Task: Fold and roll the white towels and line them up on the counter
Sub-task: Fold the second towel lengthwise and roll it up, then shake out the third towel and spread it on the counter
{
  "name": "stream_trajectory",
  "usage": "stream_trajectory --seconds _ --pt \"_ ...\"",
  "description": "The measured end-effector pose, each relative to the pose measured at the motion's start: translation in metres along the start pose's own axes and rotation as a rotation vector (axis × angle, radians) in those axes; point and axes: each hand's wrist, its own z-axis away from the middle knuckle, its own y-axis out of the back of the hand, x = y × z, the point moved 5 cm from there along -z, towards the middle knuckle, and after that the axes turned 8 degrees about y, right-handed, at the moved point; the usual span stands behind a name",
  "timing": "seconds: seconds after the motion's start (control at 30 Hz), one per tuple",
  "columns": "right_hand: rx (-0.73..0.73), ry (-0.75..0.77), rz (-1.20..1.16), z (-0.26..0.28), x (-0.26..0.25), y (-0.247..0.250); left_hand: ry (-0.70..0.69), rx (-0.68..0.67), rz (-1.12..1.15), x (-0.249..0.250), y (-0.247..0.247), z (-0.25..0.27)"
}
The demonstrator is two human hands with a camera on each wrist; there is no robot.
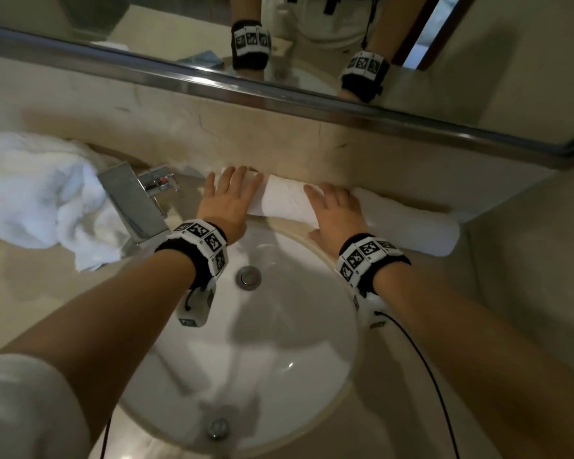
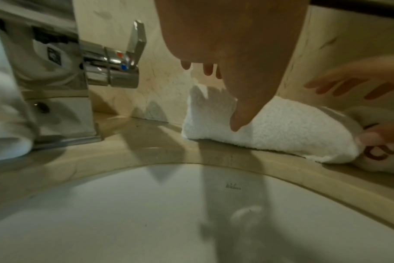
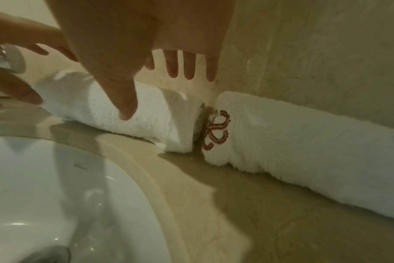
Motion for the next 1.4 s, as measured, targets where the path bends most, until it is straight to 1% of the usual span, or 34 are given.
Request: stream_trajectory --seconds 0.17,0.27,0.37,0.5,0.6,0.63,0.7,0.8,0.97,1.1,1.2,1.3,1.4 --pt "0.041 0.026 0.000 0.012 -0.012 0.025 0.022 0.112 0.056 -0.004 0.033 0.020" --pt "0.058 0.054 -0.028 0.021 -0.021 0.044 0.008 0.141 0.065 -0.007 0.056 0.035" --pt "0.101 0.086 -0.026 0.033 -0.031 0.066 0.023 0.176 0.068 -0.011 0.078 0.054" --pt "0.164 0.150 -0.052 0.050 -0.057 0.093 0.081 0.277 0.080 -0.025 0.108 0.094" --pt "0.213 0.184 -0.106 0.062 -0.085 0.103 0.157 0.365 0.077 -0.043 0.122 0.127" --pt "0.219 0.203 -0.123 0.065 -0.097 0.105 0.188 0.376 0.080 -0.052 0.125 0.137" --pt "0.235 0.259 -0.145 0.069 -0.125 0.107 0.268 0.364 0.064 -0.075 0.127 0.161" --pt "0.244 0.341 -0.171 0.071 -0.170 0.112 0.371 0.298 0.009 -0.116 0.122 0.186" --pt "0.223 0.437 -0.186 0.055 -0.234 0.118 0.510 0.247 0.043 -0.190 0.104 0.204" --pt "0.244 0.398 -0.254 0.019 -0.279 0.115 0.541 0.199 0.113 -0.243 0.083 0.196" --pt "0.157 0.313 -0.315 -0.013 -0.306 0.100 0.529 0.175 0.206 -0.280 0.065 0.188" --pt "0.048 0.268 -0.245 -0.042 -0.327 0.076 0.541 0.155 0.293 -0.312 0.051 0.184" --pt "0.006 0.198 -0.266 -0.065 -0.347 0.058 0.560 0.128 0.333 -0.344 0.033 0.183"
